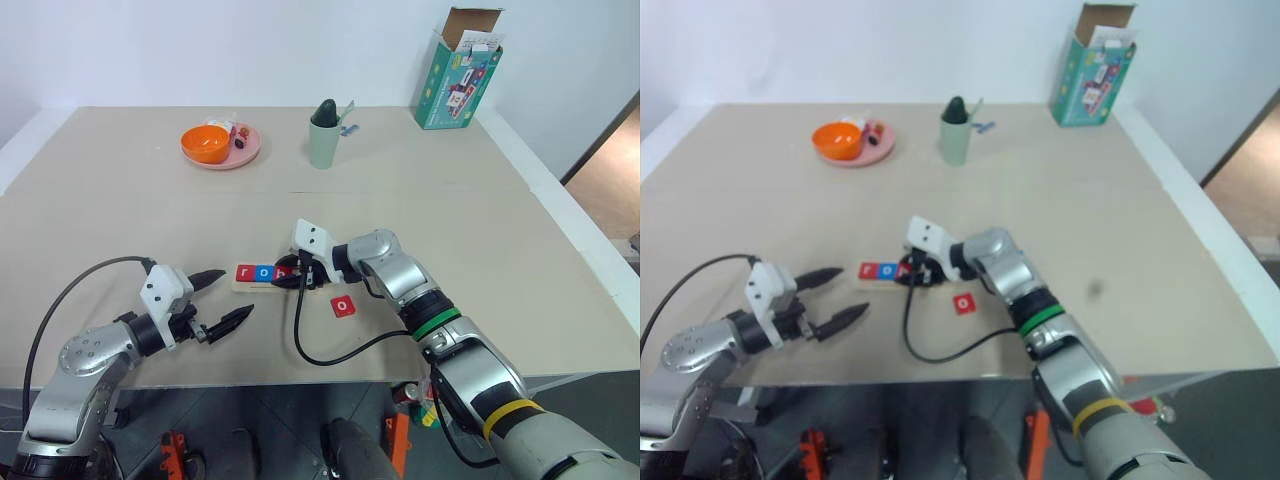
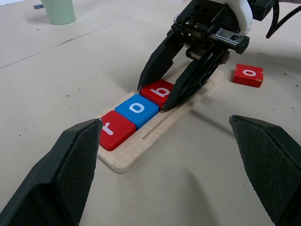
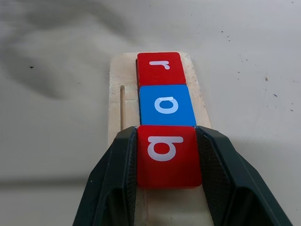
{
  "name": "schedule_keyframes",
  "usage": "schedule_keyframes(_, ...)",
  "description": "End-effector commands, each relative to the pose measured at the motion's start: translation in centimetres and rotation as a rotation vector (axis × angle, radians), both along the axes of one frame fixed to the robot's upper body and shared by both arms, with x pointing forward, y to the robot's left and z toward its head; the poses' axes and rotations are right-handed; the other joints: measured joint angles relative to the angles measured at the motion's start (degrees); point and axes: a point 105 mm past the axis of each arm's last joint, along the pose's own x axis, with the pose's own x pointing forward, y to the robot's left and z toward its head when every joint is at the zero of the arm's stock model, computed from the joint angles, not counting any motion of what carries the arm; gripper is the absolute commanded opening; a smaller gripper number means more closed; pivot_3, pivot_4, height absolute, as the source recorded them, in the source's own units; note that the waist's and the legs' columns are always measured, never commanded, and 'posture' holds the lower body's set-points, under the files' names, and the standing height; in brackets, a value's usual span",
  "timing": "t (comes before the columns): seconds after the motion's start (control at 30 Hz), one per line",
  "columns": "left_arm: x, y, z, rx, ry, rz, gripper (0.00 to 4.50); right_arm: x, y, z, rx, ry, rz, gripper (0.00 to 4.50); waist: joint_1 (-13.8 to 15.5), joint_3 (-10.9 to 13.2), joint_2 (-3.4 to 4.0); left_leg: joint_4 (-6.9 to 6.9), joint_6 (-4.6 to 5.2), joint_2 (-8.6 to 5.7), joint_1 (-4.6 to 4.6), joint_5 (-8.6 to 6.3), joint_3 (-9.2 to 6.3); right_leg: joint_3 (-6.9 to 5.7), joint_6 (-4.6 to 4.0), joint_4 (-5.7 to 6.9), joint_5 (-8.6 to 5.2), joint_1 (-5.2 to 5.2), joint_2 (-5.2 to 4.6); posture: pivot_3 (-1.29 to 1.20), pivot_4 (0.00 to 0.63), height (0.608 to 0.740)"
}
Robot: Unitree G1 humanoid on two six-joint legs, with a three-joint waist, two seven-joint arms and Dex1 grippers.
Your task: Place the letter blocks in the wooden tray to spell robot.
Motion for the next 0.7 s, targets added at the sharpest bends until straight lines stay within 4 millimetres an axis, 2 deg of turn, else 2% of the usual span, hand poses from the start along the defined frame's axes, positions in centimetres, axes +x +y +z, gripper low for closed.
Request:
schedule_keyframes(0.03, -0.23, -0.15, 1.02, 0.014, -0.048, -0.011, 4.5, 0.47, 0.26, 0.78, 0.01, -0.035, -0.005, 1.67, 0.0, 0.0, 0.0, 0.0, 0.0, 0.0, 0.01, 0.0, 0.0, 0.0, 0.0, 0.0, 0.0, 0.0, 0.0, 0.0, 0.15, 0.74)
schedule_keyframes(0.5, -0.3, -0.23, 0.7, 0.018, -0.036, -0.013, 4.5, 0.59, 0.14, 0.44, 0.003, 0.001, -0.005, 1.67, 0.0, 0.0, 0.0, 0.01, 0.0, 0.0, 0.04, 0.0, 0.01, 0.01, -0.11, 0.0, -0.01, 0.01, 0.0, 0.0, 0.15, 0.74)
schedule_keyframes(0.63, -0.24, -0.28, 0.69, 0.017, -0.037, -0.013, 4.5, 0.79, 0.14, 0.67, 0.01, -0.013, -0.013, 2.96, 0.0, 0.0, 0.0, 0.01, 0.0, 0.0, 0.04, 0.0, 0.01, 0.01, -0.12, 0.0, -0.02, 0.02, 0.0, 0.0, 0.15, 0.74)
schedule_keyframes(0.7, -0.26, -0.37, 0.59, 0.022, -0.036, -0.018, 4.5, 0.78, 0.21, 1.02, 0.027, -0.008, -0.013, 3.76, 0.0, 0.0, 0.0, 0.0, 0.0, 0.0, 0.04, 0.0, 0.01, 0.0, -0.1, 0.0, -0.01, 0.01, 0.0, 0.0, 0.15, 0.74)
